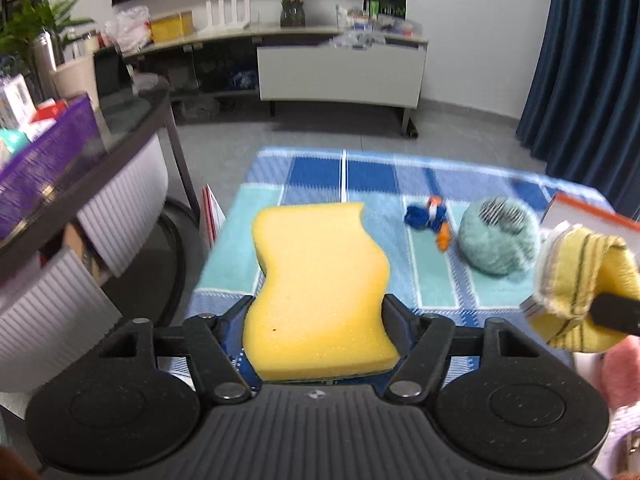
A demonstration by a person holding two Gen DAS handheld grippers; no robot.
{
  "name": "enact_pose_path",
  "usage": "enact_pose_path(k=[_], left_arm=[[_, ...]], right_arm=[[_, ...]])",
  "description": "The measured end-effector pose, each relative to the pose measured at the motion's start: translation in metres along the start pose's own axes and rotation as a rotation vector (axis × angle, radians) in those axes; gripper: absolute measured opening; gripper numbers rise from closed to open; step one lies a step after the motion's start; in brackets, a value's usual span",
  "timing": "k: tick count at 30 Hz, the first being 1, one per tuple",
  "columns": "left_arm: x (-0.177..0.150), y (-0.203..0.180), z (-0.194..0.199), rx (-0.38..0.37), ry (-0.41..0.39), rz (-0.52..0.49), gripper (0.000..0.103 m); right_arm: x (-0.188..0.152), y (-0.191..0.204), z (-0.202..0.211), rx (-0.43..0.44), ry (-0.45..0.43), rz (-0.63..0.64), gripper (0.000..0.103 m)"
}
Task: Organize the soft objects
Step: 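Grasp yellow sponge with left gripper while right gripper grasps yellow towel, then carry yellow sponge in left gripper while right carries yellow towel over box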
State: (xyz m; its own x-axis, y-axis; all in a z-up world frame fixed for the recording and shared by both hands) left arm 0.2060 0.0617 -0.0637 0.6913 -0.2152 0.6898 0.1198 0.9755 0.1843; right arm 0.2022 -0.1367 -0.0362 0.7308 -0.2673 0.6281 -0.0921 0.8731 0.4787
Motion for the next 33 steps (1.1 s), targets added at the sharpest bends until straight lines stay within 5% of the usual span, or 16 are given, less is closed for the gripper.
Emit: enact_pose_path(k=[12,33], left_arm=[[0.013,-0.018,0.06,-0.016,-0.081,-0.007,0.069],[0.021,-0.06,0.096,-0.088,-0.161,-0.061,0.069]], right_arm=[[0.013,0.006,0.053,0.006,-0.091,-0.008,0.011],[0.013,-0.034,0.119,-0.049,-0.169,-0.067,0.011]])
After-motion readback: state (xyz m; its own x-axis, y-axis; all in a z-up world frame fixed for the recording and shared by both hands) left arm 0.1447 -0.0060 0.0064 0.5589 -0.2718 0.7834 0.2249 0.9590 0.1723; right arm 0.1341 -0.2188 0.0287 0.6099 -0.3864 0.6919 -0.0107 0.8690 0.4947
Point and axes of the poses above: each gripper's, at about its wrist camera, not at the fingertips, and z roughly against the way its jaws point, y to its left, x to its top, the point moved 7 cm from there along -z, roughly the way its jaws point, and after that the axes turned 15 degrees about -z, right-handed, at the moved point
